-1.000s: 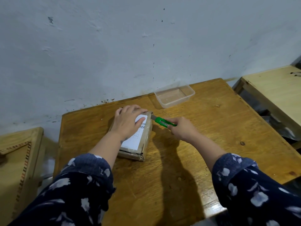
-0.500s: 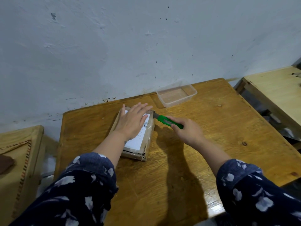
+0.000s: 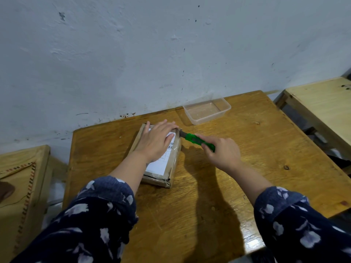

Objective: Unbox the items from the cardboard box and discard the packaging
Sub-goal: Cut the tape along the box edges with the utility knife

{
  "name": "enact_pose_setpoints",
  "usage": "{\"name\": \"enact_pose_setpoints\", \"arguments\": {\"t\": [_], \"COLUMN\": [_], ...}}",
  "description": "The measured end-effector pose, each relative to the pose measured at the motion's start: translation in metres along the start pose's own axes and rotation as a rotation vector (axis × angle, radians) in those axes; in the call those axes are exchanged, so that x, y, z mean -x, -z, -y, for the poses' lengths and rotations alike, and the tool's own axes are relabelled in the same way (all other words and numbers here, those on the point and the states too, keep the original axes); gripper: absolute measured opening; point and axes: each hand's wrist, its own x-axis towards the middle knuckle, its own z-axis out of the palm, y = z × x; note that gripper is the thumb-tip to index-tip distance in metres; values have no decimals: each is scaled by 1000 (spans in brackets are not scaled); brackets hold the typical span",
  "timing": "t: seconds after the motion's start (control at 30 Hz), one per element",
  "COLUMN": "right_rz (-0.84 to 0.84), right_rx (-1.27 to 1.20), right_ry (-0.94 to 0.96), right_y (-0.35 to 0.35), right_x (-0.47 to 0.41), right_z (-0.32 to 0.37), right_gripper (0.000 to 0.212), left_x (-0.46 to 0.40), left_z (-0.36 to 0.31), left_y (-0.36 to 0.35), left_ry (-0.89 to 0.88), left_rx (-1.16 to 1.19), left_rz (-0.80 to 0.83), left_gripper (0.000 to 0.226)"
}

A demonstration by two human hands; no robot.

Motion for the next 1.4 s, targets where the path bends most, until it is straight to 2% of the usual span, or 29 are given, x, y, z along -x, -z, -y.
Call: {"name": "enact_pose_setpoints", "arguments": {"t": [0.1,0.3,0.4,0.67,0.87,1.03,1.27,1.4], "right_rz": [12,14,58,128,318,321,344,352], "right_rx": [-7,-115,-139,-320,-423,-405,-381,-361], "right_ry": [15,-170,-204,-211,-198,-170,-206,-212], "right_y": [0,6,3,-9,-6,-7,-8,-5], "right_x": [-2,-3,-5,-9,-7,-1,-2,-3], "right_z": [-1,-16,-16,-4,2,6,8,12], "right_gripper": [42,39,39,40,35,36,38,39], "left_x": [0,-1,-1,-1,-1,-1,22,53], "left_z": [-1,0,0,-4,-4,-4,-2,-4], "left_y": [-1,-2,-3,0,0,1,8,10], "left_ry": [-1,-5,-9,7,21,27,56,43], "left_rx": [10,7,14,30,-9,-6,-112,-196], "left_rz": [-24,-30,-38,-29,-14,3,114,222], "left_gripper": [31,30,30,30,30,31,54,84]}}
